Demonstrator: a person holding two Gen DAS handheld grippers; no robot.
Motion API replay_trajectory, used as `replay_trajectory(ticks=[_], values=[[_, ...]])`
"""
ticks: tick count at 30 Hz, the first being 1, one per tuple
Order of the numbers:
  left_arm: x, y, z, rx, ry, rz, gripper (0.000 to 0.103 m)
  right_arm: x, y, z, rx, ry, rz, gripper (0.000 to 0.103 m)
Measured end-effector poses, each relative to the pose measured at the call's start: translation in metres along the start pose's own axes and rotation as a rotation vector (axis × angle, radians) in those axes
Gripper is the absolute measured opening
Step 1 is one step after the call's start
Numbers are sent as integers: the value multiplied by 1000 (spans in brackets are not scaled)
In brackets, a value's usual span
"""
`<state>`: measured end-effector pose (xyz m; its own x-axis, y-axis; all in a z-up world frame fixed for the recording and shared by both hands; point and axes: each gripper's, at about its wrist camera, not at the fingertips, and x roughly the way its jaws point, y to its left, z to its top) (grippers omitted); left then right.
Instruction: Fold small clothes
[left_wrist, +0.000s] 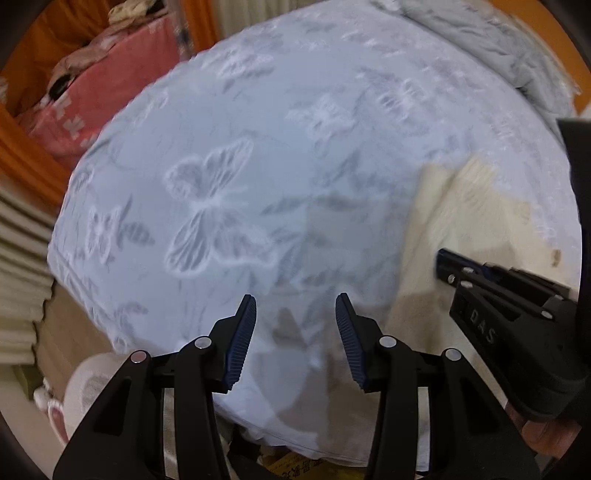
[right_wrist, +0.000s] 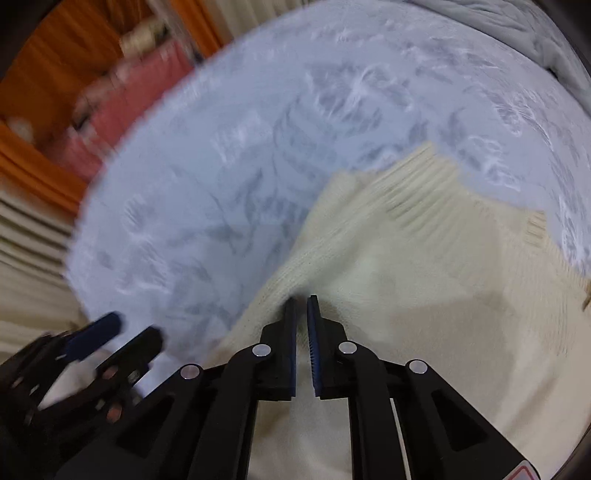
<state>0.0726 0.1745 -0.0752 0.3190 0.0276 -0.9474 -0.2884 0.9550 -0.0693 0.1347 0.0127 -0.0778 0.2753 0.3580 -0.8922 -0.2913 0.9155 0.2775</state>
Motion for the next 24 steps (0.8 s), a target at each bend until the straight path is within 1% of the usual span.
replay_trajectory(ticks=[1,2,3,4,5,7,8,9,10,11,12,13,14,15,16,18,19,20,22,23,24], values=[[-7,-6,2,11,-17,-27,44,-20,-27,-8,69,-47,-10,10],[-16,-17,5,35,-38,-65,45,-34,-48,-15,123,-74,-18,10],[-21,-29,5,58,-52,-92,46,-53,-82,-30,205,-108,-46,10],[-24,-42,6,86,-61,-114,51,-70,-116,-46,275,-129,-93,10],[-25,-58,9,121,-68,-132,55,-80,-142,-60,318,-134,-146,10],[-13,-88,9,181,-53,-139,56,-99,-200,-90,403,-124,-303,10],[-2,-97,9,202,-35,-132,56,-107,-236,-112,466,-102,-391,10],[7,-105,7,214,-19,-114,56,-111,-262,-129,520,-82,-452,10],[18,-111,6,223,0,-89,56,-112,-296,-153,588,-51,-508,0],[30,-114,2,227,20,-61,56,-114,-312,-168,618,-79,-417,0],[38,-116,0,234,28,-36,56,-120,-322,-177,657,-118,-337,0],[41,-120,-4,244,23,-19,59,-127,-325,-181,702,-132,-296,0],[42,-122,-7,255,4,-5,61,-131,-322,-180,701,-132,-307,0],[41,-124,-8,266,0,11,61,-137,-314,-176,683,-140,-335,0],[39,-123,-8,266,5,16,61,-144,-307,-175,662,-159,-356,3],[34,-121,-7,251,24,17,60,-157,-294,-174,630,-204,-350,4],[28,-119,-7,239,26,6,60,-157,-294,-174,630,-202,-350,4],[23,-117,-7,230,22,-3,60,-153,-296,-179,637,-179,-361,5],[21,-114,-12,231,22,10,60,-133,-310,-193,650,-95,-385,4],[26,-112,-16,239,34,28,60,-131,-313,-200,644,-99,-386,3],[30,-112,-21,242,44,41,60,-139,-310,-203,643,-115,-390,3]])
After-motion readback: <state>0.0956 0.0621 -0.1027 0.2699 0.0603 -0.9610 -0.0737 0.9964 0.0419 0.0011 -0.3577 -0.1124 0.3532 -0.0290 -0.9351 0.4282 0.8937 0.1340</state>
